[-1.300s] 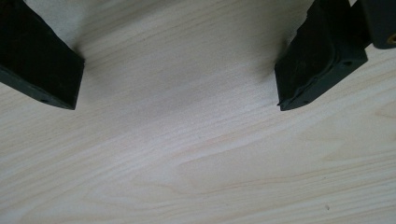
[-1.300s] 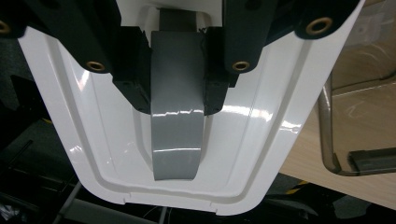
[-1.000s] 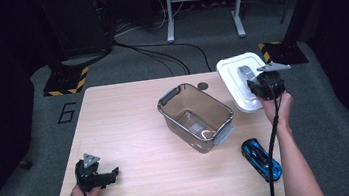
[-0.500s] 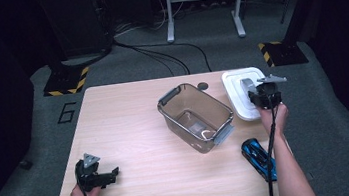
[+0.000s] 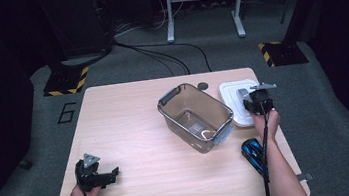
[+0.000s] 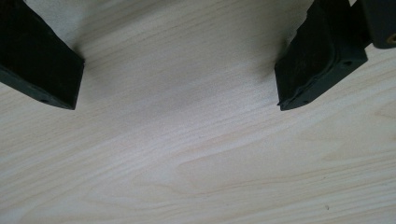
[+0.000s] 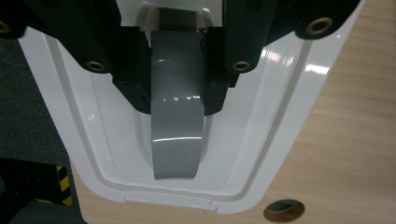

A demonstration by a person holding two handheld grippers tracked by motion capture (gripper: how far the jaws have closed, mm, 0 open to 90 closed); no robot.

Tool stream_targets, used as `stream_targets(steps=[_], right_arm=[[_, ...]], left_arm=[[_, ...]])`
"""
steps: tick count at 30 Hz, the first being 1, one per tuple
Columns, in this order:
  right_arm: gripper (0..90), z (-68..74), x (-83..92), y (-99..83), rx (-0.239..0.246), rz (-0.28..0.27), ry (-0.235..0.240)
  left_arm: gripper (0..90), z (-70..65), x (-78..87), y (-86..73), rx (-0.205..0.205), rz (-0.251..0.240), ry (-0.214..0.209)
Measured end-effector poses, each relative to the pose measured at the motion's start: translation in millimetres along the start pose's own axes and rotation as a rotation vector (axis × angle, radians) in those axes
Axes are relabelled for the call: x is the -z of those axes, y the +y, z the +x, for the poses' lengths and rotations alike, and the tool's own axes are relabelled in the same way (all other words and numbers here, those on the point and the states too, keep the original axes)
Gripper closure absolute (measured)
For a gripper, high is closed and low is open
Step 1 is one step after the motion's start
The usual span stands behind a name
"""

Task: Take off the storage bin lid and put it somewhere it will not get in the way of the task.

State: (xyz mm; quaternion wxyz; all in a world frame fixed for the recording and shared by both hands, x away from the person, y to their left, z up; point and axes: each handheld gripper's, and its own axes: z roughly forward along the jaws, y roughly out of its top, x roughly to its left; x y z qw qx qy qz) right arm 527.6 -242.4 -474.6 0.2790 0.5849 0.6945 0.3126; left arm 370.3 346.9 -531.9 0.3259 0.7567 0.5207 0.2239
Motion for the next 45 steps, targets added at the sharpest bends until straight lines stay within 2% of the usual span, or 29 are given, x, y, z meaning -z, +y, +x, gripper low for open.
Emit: stream_targets(steps=[1, 4, 8, 10, 11, 16, 18, 19, 20, 21, 24, 25, 27, 28, 30, 34, 36, 38, 39, 44, 45], right_arm=[[66.9, 1.4, -5.9, -2.1, -0.01, 0.019, -0.004], [67.0, 2.5, -10.5, -4.1, -0.027, 0.038, -0.003], [67.0, 4.6, -16.4, -5.4, -0.024, 0.054, 0.003], [66.8, 5.3, -19.6, -6.8, -0.02, 0.076, 0.01], [66.6, 5.4, -22.3, -8.3, -0.023, 0.092, 0.012], [65.7, 4.9, -23.8, -9.0, -0.019, 0.1, 0.026], [58.1, 3.8, -22.3, -8.7, -0.018, 0.107, 0.042], [48.1, 3.6, -20.2, -8.3, -0.009, 0.127, 0.047], [48.1, 3.6, -20.2, -8.3, -0.009, 0.127, 0.047], [41.7, 2.3, -15.3, -8.0, -0.023, 0.13, 0.068], [38.0, 0.7, -7.1, -6.9, -0.035, 0.114, 0.064], [32.3, -0.4, 3.0, -4.8, -0.046, 0.093, 0.093], [29.2, 0.3, 13.8, -1.9, -0.029, 0.08, 0.106], [29.2, 0.3, 13.8, -1.9, -0.029, 0.08, 0.106], [24.0, 2.4, 24.1, 0.4, -0.016, 0.082, 0.123], [16.6, 7.2, 39.8, 0.1, 0.026, 0.111, 0.158], [14.7, 10.3, 49.9, -3.0, 0.051, 0.127, 0.168], [14.0, 10.8, 52.6, -4.6, 0.054, 0.129, 0.168], [13.1, 11.3, 57.7, -7.8, 0.068, 0.14, 0.184], [8.7, 11.1, 67.8, -14.9, 0.091, 0.14, 0.198], [6.9, 11.2, 72.3, -19.8, 0.093, 0.135, 0.211]], left_arm=[[1.3, 0.3, 0.8, 0.4, -0.002, 0.011, -0.001], [1.4, 0.1, 0.0, 0.1, 0.0, 0.001, 0.0], [1.4, 0.0, 0.0, 0.1, 0.0, 0.0, 0.0], [1.4, 0.3, 0.8, 0.4, -0.003, 0.011, -0.001], [1.4, -0.2, -0.1, -0.1, 0.0, -0.003, 0.001], [1.3, 0.2, 0.6, 0.3, -0.002, 0.008, 0.0], [1.4, -0.3, -0.1, -0.1, 0.001, -0.003, 0.001], [1.3, -0.1, -0.1, 0.0, 0.0, -0.002, 0.001], [1.3, -0.1, -0.1, 0.0, 0.0, -0.002, 0.001], [1.4, -0.1, 0.1, 0.0, 0.0, 0.0, 0.001], [1.3, -0.1, 0.0, -0.1, 0.0, -0.002, 0.001], [1.4, -0.1, 0.0, 0.0, 0.0, -0.001, 0.0], [1.3, 0.0, 0.1, 0.1, 0.0, 0.0, 0.002], [1.3, 0.0, 0.1, 0.1, 0.0, 0.0, 0.002], [1.3, -0.1, 0.0, 0.0, 0.0, -0.001, 0.001], [1.3, 0.0, 0.0, 0.0, 0.0, 0.0, 0.0], [1.3, -0.1, 0.0, 0.0, 0.0, -0.001, 0.001], [1.3, 0.0, 0.0, 0.0, 0.0, 0.0, 0.0], [1.2, 0.3, 0.7, 0.4, -0.002, 0.01, 0.0], [0.9, 0.0, -0.9, 0.2, 0.008, -0.005, 0.008], [0.9, 0.8, -0.3, 0.7, 0.008, 0.005, 0.006]])
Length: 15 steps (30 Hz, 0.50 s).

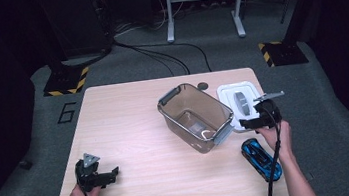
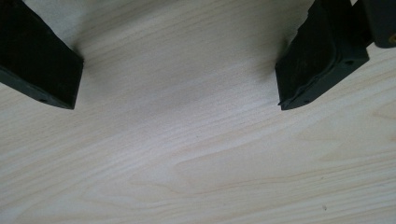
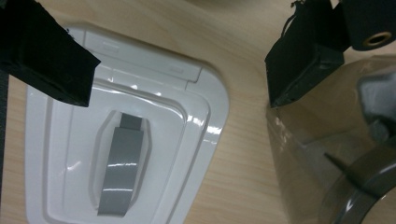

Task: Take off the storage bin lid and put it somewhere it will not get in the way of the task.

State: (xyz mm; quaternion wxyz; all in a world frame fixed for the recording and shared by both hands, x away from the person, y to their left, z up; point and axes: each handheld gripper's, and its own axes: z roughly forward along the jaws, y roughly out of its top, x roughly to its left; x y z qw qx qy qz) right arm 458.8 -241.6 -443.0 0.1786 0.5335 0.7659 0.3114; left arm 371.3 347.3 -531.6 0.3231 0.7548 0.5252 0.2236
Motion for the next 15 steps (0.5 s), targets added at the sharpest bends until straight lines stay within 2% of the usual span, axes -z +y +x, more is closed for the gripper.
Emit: stream_targets(steps=[6, 8, 9, 15], right_arm=[[2.7, 2.1, 5.1, -14.4, 0.022, 0.013, 0.019], [1.1, 2.9, 5.2, -17.0, 0.017, 0.022, 0.028], [0.0, 4.6, 4.5, -21.8, 0.03, 0.039, 0.039], [0.0, 11.5, 2.1, -33.6, 0.056, 0.061, 0.075]], left_arm=[[1.0, 0.1, 0.3, 0.1, -0.001, 0.003, -0.001], [1.0, 0.1, 0.3, 0.1, -0.001, 0.003, -0.001], [1.0, 0.1, 0.2, 0.1, -0.001, 0.003, -0.001], [1.1, 0.0, 0.3, 0.1, -0.001, 0.003, -0.001]])
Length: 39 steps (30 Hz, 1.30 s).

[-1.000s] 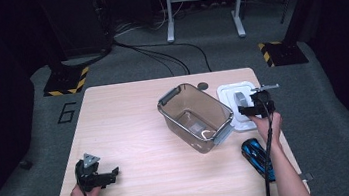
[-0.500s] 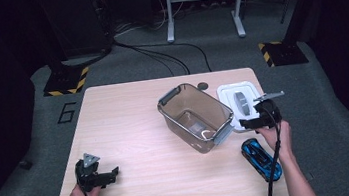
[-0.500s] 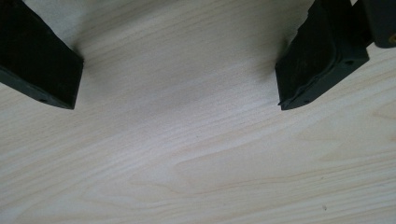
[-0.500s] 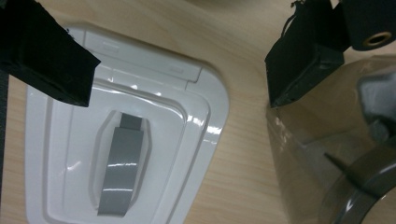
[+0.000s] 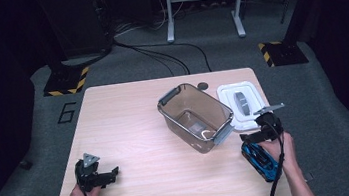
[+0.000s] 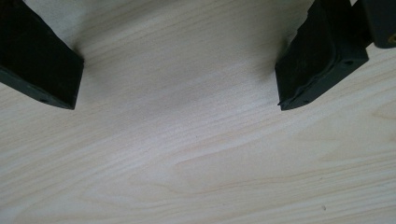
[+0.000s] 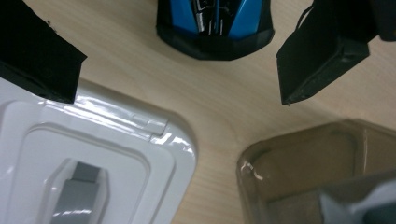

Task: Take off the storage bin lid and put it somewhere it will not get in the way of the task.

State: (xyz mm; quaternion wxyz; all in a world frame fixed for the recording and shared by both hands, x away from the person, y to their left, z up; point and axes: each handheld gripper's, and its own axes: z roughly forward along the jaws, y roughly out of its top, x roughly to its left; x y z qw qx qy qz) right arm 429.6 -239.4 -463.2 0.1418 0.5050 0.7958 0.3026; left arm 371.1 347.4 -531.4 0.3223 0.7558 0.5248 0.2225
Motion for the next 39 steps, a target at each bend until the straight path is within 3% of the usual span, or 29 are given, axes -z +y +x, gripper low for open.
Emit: stream_targets(steps=[3, 12, 21, 39], right_arm=[[0.0, 8.0, -3.9, -7.7, 0.02, 0.04, 0.03], [0.0, 17.8, -15.0, -15.1, 0.05, 0.104, 0.029], [20.0, 17.0, -22.0, -21.8, 0.059, 0.161, 0.019], [24.1, 16.4, -19.4, -26.6, 0.068, 0.145, 0.02]], left_arm=[[1.1, 0.0, 0.0, 0.0, 0.0, 0.0, 0.0], [1.1, 0.0, 0.0, 0.0, 0.0, 0.0, 0.0], [1.1, -0.5, -0.8, -0.4, 0.002, -0.011, 0.005], [1.2, -0.3, -0.2, -0.2, 0.001, -0.004, 0.003]])
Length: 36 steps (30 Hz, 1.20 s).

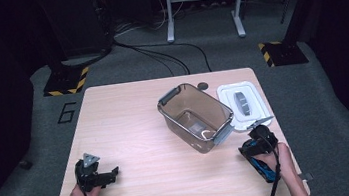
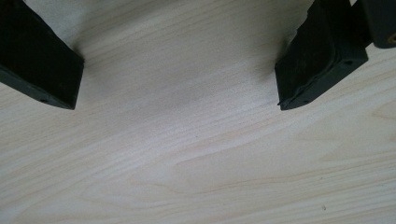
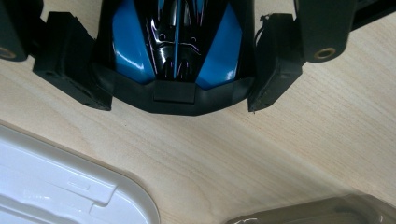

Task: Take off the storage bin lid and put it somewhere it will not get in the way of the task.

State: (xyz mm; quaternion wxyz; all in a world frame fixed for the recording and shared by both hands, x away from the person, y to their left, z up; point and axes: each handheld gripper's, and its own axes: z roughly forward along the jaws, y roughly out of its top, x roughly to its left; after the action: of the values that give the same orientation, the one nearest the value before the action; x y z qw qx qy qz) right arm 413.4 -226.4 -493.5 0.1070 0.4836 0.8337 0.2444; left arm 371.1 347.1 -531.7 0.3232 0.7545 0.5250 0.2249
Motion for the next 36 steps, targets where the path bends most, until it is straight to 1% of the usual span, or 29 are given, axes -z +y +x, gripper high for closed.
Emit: stream_targets(steps=[3, 9, 10, 13, 17, 19, 25, 28, 29, 30, 32, 33, 34, 35, 36], right_arm=[[24.2, -1.0, 1.1, -0.9, -0.01, -0.008, 0.0], [24.3, -1.8, 4.8, -0.3, -0.011, -0.022, 0.005], [24.3, -1.9, 5.6, -0.3, -0.016, -0.022, 0.003], [24.3, -2.8, 6.8, -0.4, -0.018, -0.033, -0.002], [24.3, -3.9, 9.6, -1.1, -0.041, -0.044, -0.004], [24.3, -4.5, 10.6, -1.8, -0.038, -0.051, -0.002], [24.4, -7.5, 17.3, -2.8, -0.057, -0.074, 0.003], [24.4, -9.2, 23.6, -3.0, -0.06, -0.1, 0.006], [24.4, -9.2, 23.6, -3.0, -0.06, -0.1, 0.006], [24.5, -10.0, 26.5, -3.7, -0.07, -0.111, 0.004], [24.5, -11.1, 27.9, -4.0, -0.066, -0.119, 0.005], [24.5, -11.8, 30.6, -4.3, -0.075, -0.138, 0.001], [24.5, -11.8, 30.6, -4.3, -0.075, -0.138, 0.001], [24.5, -11.6, 32.4, -4.5, -0.085, -0.141, 0.001], [24.5, -14.1, 36.1, -5.0, -0.075, -0.163, 0.005]], left_arm=[[1.2, 0.1, -0.1, 0.0, 0.0, -0.001, -0.001], [1.2, 0.3, 0.4, 0.2, -0.002, 0.005, -0.003], [1.2, -0.2, -0.4, -0.2, 0.001, -0.006, 0.002], [1.2, -0.3, -0.4, -0.2, 0.002, -0.005, 0.002], [1.2, -0.3, -0.4, -0.2, 0.002, -0.006, 0.003], [1.2, -0.3, -0.4, -0.2, 0.001, -0.006, 0.002], [1.2, -0.4, -0.4, -0.2, 0.002, -0.006, 0.001], [1.2, -0.3, -0.4, -0.2, 0.001, -0.006, 0.001], [1.2, -0.3, -0.4, -0.2, 0.001, -0.006, 0.001], [1.2, -0.4, -0.4, -0.2, 0.002, -0.006, 0.001], [1.2, -0.3, -0.3, -0.2, 0.001, -0.006, 0.002], [1.2, -0.3, -0.4, -0.2, 0.001, -0.006, 0.002], [1.2, -0.4, -0.4, -0.2, 0.002, -0.006, 0.001], [1.2, -0.3, -0.3, -0.2, 0.001, -0.006, 0.002], [1.2, -0.5, -0.5, -0.3, 0.004, -0.007, 0.001]])
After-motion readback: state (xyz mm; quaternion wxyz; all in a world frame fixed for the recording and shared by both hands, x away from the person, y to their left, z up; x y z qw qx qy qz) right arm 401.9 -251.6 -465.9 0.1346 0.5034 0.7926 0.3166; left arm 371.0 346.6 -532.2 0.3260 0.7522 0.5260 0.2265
